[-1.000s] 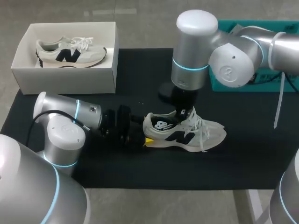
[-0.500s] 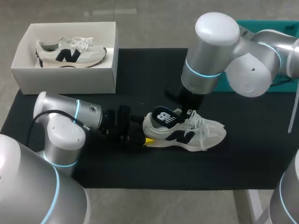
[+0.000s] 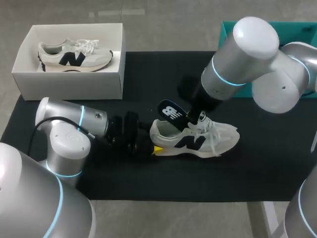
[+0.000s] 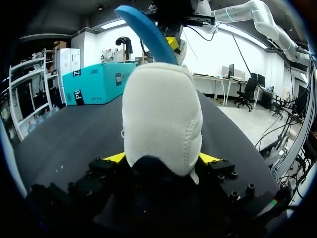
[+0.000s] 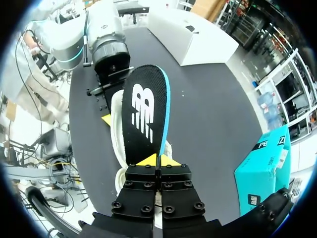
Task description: Take the shoe out of the shoebox, open the shoe tongue, remove and reinsert the insole, then place the shoe into the shoebox
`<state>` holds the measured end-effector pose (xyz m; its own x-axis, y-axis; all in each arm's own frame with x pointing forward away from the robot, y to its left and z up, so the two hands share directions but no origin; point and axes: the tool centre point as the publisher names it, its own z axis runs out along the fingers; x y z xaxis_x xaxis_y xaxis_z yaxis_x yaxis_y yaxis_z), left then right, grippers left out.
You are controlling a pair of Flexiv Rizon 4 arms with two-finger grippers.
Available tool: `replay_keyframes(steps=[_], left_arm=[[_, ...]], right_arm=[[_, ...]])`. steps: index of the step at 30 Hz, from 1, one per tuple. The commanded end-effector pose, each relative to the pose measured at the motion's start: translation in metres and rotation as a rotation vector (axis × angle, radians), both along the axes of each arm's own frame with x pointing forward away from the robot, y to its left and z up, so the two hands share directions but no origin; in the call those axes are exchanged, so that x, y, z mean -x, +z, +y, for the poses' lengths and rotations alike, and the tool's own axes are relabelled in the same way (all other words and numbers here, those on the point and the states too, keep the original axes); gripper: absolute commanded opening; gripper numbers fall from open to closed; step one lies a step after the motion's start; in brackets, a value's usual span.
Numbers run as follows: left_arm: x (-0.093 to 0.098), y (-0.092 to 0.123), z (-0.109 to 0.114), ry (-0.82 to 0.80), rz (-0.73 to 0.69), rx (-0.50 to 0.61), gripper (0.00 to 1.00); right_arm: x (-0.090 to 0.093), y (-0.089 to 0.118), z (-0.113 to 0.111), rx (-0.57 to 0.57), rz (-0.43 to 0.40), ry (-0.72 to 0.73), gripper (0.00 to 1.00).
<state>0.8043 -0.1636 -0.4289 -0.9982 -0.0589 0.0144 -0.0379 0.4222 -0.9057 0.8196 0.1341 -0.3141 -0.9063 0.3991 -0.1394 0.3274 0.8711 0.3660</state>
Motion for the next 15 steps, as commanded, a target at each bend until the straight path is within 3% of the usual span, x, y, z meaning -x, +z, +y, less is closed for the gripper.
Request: replay_keyframes(steps=[1,9,15], left_arm=[[0.000,-0.002,-0.003,-0.001,0.000,-0.002,0.00],[0.000,-0.002,-0.003,-0.001,0.000,-0.002,0.00],[0.000,-0.002,-0.003,-0.001,0.000,-0.002,0.00]], right_arm=[[-0.003,0.002,0.002,-0.066,-0.041,0.014,0.00],[-0.014,0.016,0.007,-0.088,-0.085,0.028,0.00],[-0.025,0.009,0.012,-0.110,-0.091,0.034,0.00]])
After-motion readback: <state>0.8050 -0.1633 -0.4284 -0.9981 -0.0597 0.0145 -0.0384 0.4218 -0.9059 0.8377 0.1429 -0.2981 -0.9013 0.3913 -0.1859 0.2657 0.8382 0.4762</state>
